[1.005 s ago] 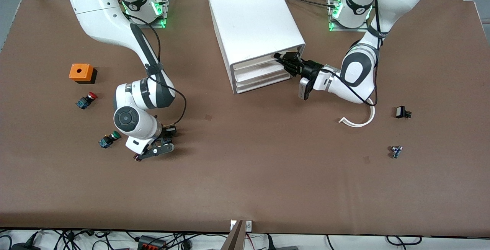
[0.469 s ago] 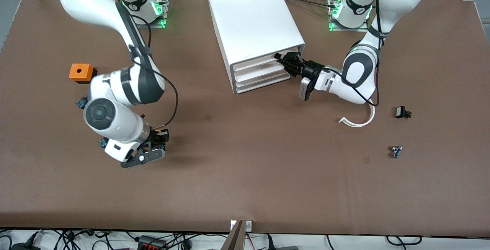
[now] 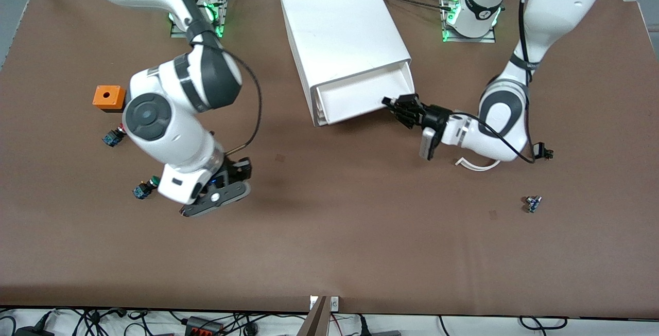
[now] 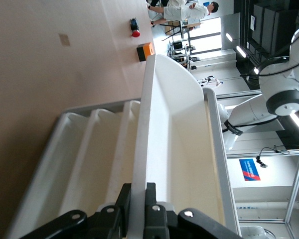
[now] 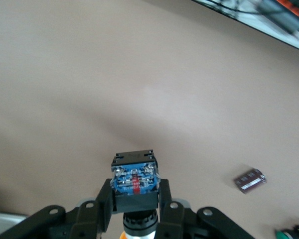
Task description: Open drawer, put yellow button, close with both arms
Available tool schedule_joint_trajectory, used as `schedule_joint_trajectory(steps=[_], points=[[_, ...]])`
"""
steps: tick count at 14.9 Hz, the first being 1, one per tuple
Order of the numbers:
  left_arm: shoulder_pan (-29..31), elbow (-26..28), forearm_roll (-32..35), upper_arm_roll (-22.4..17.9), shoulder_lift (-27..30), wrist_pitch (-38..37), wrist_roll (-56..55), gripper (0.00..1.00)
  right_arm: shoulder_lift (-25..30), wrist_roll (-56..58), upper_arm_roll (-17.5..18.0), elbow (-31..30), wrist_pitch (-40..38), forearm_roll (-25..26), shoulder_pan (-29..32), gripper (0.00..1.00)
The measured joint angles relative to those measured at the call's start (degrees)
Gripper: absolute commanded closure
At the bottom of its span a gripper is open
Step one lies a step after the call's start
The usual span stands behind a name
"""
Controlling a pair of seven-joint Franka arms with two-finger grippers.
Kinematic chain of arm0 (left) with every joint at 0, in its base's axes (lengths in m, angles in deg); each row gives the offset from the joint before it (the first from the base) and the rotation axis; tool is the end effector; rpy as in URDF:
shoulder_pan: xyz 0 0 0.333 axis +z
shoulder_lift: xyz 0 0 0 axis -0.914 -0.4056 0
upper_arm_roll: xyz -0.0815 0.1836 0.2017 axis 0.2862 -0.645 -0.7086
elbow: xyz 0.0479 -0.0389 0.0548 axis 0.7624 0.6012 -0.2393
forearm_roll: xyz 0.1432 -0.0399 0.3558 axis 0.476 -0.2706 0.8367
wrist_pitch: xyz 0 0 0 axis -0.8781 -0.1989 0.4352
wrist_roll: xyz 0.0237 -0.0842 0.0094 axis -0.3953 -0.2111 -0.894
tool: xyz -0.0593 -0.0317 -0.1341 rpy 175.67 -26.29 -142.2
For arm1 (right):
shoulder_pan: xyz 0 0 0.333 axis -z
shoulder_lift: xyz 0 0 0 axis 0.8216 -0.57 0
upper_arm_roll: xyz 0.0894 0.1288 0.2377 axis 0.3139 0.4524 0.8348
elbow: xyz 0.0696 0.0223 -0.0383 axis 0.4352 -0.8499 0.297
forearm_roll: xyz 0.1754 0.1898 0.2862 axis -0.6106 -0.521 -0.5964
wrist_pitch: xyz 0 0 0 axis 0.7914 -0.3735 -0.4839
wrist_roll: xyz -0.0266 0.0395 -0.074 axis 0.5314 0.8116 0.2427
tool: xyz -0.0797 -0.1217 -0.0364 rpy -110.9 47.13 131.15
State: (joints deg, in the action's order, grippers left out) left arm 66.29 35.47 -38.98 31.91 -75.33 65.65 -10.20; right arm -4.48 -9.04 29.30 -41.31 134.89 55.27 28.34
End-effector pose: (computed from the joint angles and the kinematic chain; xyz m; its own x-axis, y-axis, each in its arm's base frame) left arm 0.5088 -0.2387 0.2103 0.8762 -0.4610 0.1404 -0.2269 -0.1377 0.9641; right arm 0.6620 0.3079 0.3743 0.8974 0.4259 0.1153 0.4309 -0.9022 -0.0204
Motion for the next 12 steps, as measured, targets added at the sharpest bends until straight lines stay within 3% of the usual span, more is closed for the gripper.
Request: schedule_joint_trajectory(steps=[1,2,3,4,9,12], points=[[0.5,-1.8,0.8,0.0,-1.1,-0.2,0.0,0.99,0.3,-1.0,0.0,0.5,-0.6,0.0,-1.5,1.00],[0.8,-3.3,1.4,0.0,-2.1,-0.3,0.0,0.83,0.7,-2.7,0.1,1.0,-1.4,0.0,-3.0,1.00],[0.8,-4.5,1.7,0.1,-2.8,-0.6,-0.1,0.18,1.1,-4.6,0.1,1.7,-2.2,0.0,-4.5,1.00],[0.8,-5.2,1.9,0.1,-3.3,-0.7,-0.2,0.00,1.5,-6.6,0.1,2.7,-3.3,0.0,-5.9,1.00],[1.4,-7.3,3.4,-0.6,-3.8,-0.7,-2.3,0.00,2.2,-18.5,0.2,5.1,-5.1,0.0,-12.3,1.00],[3.0,-12.5,7.6,-1.1,-3.5,-5.4,-12.2,0.00,1.7,-23.3,0.2,5.2,-4.9,0.0,-15.1,1.00]])
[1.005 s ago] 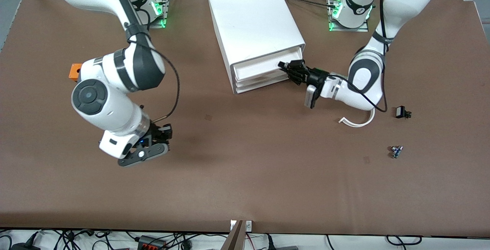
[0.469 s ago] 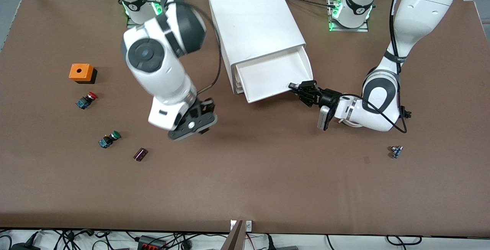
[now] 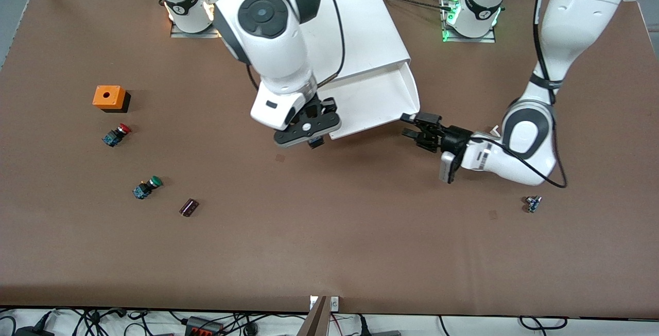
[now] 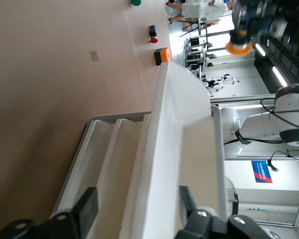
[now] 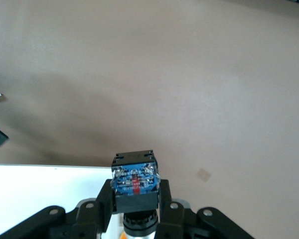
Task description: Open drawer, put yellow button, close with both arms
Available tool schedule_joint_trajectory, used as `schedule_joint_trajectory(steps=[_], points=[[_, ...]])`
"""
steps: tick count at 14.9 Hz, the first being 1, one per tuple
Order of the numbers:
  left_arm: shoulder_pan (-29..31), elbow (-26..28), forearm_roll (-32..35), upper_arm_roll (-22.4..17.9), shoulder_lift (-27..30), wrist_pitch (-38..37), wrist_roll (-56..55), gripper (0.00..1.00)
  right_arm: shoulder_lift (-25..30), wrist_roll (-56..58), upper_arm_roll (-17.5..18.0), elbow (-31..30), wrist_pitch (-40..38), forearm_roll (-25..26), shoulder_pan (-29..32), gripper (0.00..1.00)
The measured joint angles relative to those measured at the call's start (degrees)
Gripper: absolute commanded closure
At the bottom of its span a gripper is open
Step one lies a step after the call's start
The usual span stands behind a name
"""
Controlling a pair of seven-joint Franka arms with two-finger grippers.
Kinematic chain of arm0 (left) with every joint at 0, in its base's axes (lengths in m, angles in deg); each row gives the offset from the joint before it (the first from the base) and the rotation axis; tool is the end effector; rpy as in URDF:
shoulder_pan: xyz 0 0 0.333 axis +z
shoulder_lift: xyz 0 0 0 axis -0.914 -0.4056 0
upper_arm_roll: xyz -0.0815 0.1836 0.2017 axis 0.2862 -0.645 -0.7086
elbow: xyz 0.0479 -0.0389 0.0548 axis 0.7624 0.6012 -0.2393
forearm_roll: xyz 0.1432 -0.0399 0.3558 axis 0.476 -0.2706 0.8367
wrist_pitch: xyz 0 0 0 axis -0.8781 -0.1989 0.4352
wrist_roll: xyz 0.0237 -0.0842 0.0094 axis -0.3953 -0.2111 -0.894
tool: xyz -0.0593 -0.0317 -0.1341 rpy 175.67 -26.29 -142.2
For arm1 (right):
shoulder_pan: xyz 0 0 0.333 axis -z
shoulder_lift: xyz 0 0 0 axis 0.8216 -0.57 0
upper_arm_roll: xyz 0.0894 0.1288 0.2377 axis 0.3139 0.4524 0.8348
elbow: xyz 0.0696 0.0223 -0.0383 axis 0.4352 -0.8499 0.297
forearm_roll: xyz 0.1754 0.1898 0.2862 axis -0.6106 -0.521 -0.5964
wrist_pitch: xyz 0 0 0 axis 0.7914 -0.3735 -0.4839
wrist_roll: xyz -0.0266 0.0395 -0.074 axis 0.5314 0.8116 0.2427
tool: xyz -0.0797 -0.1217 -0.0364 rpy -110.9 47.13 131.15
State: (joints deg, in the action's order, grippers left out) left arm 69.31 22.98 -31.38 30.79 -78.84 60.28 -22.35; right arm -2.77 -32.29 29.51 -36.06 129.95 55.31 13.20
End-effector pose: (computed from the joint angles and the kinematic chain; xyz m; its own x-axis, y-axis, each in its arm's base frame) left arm 0.5631 -0.1980 0.2440 0.8772 -0.4782 0.0424 -0.1782 -0.2423 0.9537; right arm 0.5531 0.4703 0.4318 0.9455 0.2989 0.1289 0.3104 -0.9472 -0.0805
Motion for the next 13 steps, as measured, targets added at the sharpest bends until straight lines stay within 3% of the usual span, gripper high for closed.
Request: schedule_joint_trajectory(steps=[4,8,13], points=[[2.0,-7.7,11.2,-0.1,1.9,-7.8,-17.2,0.00,-0.9,-2.6,0.0,0.2,0.1,0.0,-2.3,1.00],[1.7,-10.3,28.2,0.6,7.0,-11.7,-34.8,0.00,-2.2,-4.1,0.0,0.8,1.2,0.0,-4.8,1.00],[-1.0,-13.8,50.8,2.1,11.0,-12.4,-45.7,0.00,-4.6,-9.4,0.1,1.9,3.8,0.0,-8.1,1.00]])
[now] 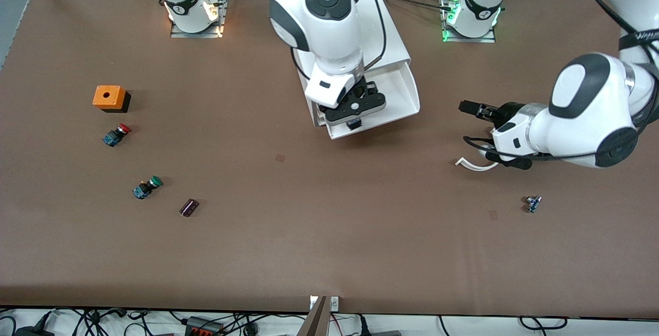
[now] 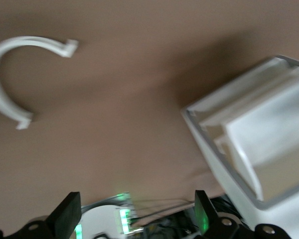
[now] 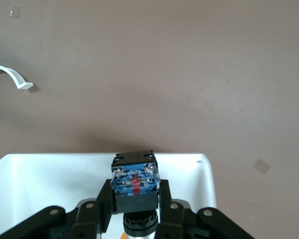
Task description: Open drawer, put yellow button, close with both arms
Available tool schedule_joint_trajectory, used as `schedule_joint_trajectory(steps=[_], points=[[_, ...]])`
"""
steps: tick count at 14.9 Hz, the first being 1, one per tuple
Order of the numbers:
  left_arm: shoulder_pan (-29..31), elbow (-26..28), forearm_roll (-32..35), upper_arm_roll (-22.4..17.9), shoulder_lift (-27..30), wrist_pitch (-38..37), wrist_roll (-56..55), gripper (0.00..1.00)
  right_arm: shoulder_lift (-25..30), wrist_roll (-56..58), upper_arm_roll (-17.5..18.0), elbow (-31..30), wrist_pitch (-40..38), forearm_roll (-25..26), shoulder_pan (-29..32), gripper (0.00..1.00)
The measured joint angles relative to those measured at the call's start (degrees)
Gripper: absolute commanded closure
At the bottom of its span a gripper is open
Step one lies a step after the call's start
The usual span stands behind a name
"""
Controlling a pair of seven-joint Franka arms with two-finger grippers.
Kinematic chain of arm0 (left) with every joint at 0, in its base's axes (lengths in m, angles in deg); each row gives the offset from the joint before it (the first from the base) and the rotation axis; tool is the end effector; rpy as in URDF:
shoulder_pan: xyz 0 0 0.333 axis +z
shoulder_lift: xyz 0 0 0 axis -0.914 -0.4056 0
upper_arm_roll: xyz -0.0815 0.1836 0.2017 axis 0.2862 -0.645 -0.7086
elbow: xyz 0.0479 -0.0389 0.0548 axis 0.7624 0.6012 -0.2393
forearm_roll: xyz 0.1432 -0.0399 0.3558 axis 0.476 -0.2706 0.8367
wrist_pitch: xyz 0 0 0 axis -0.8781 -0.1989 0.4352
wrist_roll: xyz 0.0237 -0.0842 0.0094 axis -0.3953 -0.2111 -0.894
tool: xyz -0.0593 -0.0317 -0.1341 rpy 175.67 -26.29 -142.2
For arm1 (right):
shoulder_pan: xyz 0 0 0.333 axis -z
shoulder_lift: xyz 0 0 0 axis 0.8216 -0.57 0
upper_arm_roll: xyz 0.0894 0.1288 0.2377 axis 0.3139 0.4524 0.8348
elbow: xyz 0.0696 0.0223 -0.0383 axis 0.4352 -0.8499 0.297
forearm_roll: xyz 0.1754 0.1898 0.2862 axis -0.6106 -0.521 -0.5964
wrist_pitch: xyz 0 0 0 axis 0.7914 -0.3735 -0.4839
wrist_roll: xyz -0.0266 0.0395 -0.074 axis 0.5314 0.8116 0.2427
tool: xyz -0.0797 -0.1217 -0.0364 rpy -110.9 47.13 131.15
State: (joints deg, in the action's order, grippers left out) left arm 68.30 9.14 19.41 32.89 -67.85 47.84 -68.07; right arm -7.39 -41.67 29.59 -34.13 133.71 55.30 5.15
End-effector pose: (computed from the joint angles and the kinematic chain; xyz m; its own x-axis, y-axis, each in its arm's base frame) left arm 0.5636 -0.1155 0.3747 0.8521 -0.2120 -0.4786 -0.1260 -0.9705 0.2055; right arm 0.4932 0.5576 0.3964 0.9522 0.2758 0.1312 0.2903 -0.9509 -0.1076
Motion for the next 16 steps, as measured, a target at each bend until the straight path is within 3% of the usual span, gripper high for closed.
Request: schedule_joint_trajectory(steps=[4,7,12,13,14,16], points=[[-0.8,-4.8,8.3,-0.2,0.0,0.2,-1.7,0.00,-1.0,-1.9,0.0,0.1,0.0,0.0,-2.3,1.00],[-0.2,-8.3,8.8,-0.5,-1.2,0.5,-1.9,0.00,-2.3,-2.8,0.0,0.2,-0.3,0.0,-3.7,1.00],[0.4,-9.2,8.8,-0.5,-2.2,0.5,-3.9,0.00,-4.1,-3.0,0.0,0.3,-2.0,0.0,-4.2,1.00],[0.4,-9.2,8.8,-0.5,-2.4,0.5,-4.5,0.00,-4.1,-3.0,0.0,0.5,-2.8,0.0,-4.2,0.91],[0.4,-9.2,8.8,-0.5,-2.5,0.5,-4.9,0.00,-4.1,-3.0,0.0,0.7,-3.5,0.0,-4.2,0.06],[0.4,-9.2,8.8,-0.5,-2.5,0.5,-5.2,0.00,-4.1,-3.1,-0.2,0.7,-4.0,0.0,-4.2,0.00]])
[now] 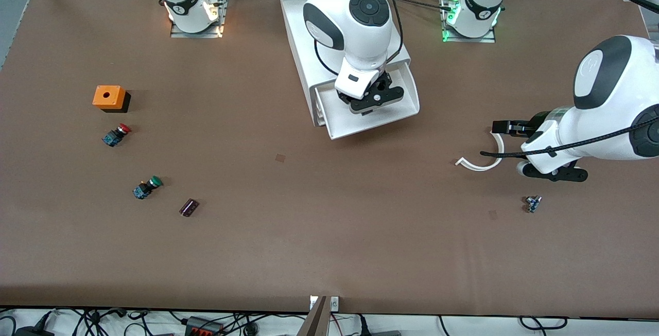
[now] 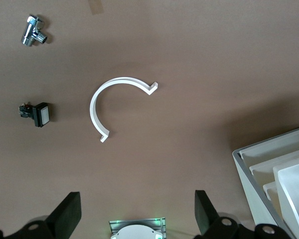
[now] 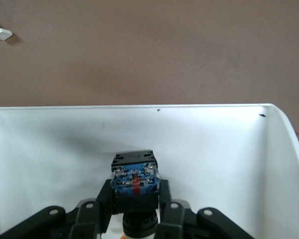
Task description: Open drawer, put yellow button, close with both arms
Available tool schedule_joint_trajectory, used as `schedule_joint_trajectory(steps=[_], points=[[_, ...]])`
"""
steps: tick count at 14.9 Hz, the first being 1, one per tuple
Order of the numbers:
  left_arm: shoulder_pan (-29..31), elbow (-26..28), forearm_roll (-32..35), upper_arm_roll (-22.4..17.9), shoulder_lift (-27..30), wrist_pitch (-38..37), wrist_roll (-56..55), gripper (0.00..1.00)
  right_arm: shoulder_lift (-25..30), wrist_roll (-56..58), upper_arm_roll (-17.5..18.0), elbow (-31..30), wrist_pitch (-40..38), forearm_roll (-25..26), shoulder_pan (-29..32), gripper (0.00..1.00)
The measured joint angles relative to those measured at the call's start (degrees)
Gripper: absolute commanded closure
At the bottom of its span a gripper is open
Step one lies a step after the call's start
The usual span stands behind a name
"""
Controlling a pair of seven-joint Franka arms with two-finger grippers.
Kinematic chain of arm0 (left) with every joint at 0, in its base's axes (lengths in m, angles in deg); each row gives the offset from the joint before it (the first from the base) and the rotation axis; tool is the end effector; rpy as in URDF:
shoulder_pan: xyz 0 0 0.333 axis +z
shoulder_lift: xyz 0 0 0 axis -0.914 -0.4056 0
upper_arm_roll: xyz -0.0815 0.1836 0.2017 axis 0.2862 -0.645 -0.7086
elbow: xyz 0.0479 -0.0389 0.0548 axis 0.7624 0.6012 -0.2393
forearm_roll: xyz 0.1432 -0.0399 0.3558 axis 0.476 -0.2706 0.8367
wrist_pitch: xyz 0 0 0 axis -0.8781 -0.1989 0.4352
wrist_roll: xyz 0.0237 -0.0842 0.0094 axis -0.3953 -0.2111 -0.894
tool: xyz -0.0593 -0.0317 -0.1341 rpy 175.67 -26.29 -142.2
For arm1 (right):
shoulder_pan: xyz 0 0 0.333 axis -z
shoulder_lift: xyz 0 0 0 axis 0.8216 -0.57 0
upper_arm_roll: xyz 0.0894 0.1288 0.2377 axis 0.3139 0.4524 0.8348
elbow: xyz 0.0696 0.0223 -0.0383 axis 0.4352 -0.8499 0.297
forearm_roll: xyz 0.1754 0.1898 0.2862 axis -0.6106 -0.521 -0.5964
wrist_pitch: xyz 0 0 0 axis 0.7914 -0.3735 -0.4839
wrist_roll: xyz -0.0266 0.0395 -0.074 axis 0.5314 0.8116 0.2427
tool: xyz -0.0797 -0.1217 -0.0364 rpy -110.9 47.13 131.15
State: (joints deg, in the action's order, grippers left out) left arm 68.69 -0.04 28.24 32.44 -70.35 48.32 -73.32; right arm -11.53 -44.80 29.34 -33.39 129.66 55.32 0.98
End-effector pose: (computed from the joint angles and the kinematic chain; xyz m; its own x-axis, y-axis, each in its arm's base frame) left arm 0.6005 -0.0812 0.4096 0.9248 -0.0704 -0.3739 -0.0637 -0.9975 0.0304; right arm 0.4491 0.5864 0.3419 0.9537 0.2999 0.0218 0.3006 -0.9530 -0.0372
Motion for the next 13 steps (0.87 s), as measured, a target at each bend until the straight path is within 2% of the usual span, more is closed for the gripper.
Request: schedule_joint_trajectory(steps=[8,11,13], points=[[-0.3,0.1,-0.1,0.1,0.0,0.0,-2.6,0.00,0.5,-6.9,-3.2,4.5,3.7,0.3,1.5,0.00],[-0.8,1.7,-2.8,0.4,-0.1,1.1,-5.9,0.00,1.1,-5.8,-4.5,4.6,3.3,1.6,8.0,0.00],[-0.9,3.9,-3.8,1.5,-0.3,5.0,-9.8,0.00,1.0,-2.1,-4.8,4.0,2.7,2.0,14.3,0.00]])
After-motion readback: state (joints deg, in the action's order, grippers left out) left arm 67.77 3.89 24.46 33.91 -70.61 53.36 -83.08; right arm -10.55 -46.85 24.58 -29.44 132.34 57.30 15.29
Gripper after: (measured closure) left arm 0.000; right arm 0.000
